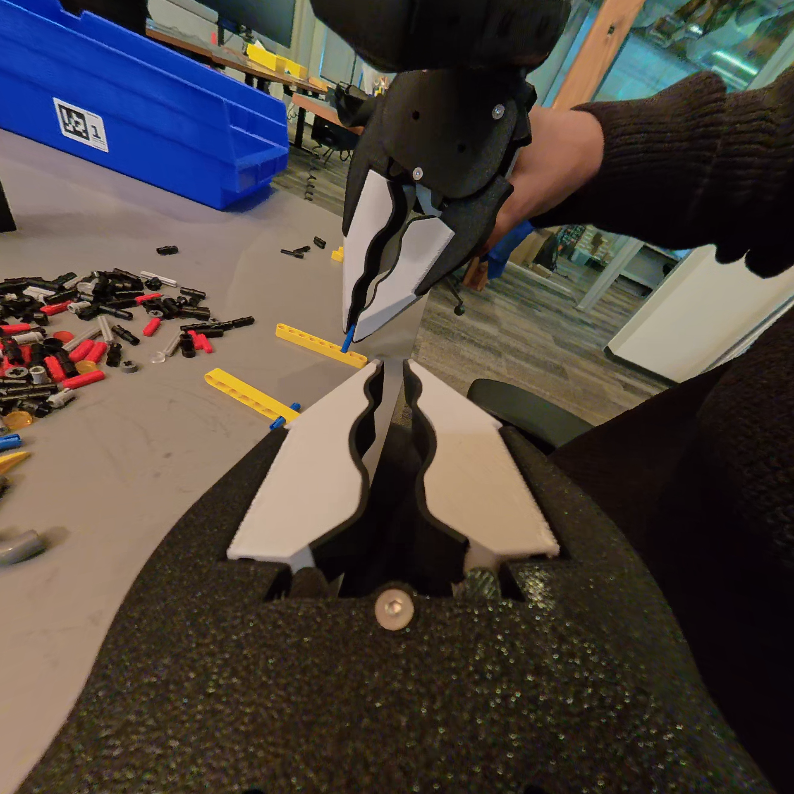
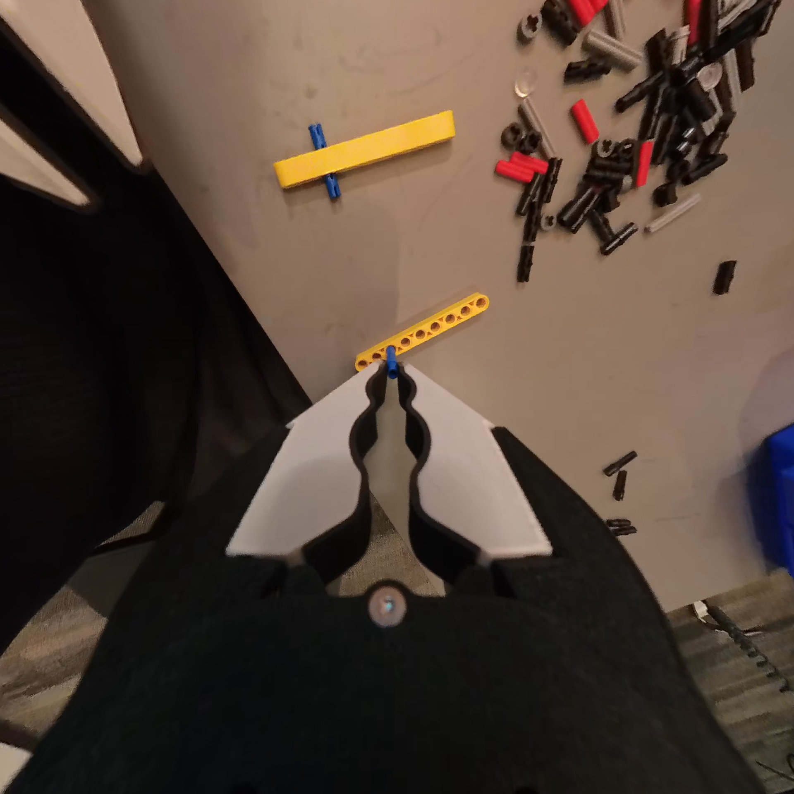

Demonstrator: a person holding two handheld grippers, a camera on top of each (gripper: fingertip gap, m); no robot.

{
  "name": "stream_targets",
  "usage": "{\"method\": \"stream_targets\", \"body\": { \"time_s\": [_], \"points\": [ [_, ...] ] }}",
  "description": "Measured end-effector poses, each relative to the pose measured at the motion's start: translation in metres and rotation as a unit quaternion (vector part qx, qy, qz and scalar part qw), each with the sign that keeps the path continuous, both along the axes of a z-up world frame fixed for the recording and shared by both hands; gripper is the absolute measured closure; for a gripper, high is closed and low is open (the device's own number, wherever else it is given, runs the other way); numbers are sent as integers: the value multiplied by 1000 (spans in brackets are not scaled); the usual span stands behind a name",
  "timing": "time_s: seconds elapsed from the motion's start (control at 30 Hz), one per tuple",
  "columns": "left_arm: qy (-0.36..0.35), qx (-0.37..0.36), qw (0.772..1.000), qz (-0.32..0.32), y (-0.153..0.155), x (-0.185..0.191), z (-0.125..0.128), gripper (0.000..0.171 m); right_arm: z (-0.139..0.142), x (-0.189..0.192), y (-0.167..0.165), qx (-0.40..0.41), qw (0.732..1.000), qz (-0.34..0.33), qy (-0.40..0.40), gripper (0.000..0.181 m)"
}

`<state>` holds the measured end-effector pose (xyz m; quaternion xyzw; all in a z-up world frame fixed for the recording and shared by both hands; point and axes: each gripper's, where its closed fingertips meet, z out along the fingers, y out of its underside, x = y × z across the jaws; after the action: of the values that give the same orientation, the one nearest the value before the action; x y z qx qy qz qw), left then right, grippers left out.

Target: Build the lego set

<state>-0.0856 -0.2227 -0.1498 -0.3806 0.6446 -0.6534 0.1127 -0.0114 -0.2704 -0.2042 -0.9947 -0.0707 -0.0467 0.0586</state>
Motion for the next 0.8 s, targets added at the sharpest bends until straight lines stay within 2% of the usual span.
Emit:
{"method": "stream_targets", "body": {
  "time_s": [0.2, 0.47, 0.67, 0.8],
  "points": [
    [2, -10, 1000, 0, 1, 0, 2, 163, 0, 1, 2, -35, 999, 4, 4, 177],
    [4, -16, 1000, -1, 3, 0, 3, 162, 0, 6, 2, -35, 994, -85, 55, 177],
    [5, -24, 1000, -2, 4, 0, 4, 163, 1, 9, 1, -34, 996, -70, 38, 177],
    [5, -24, 1000, -1, 4, 0, 4, 162, 1, 9, 1, -44, 998, -32, 17, 177]
  ]
}}
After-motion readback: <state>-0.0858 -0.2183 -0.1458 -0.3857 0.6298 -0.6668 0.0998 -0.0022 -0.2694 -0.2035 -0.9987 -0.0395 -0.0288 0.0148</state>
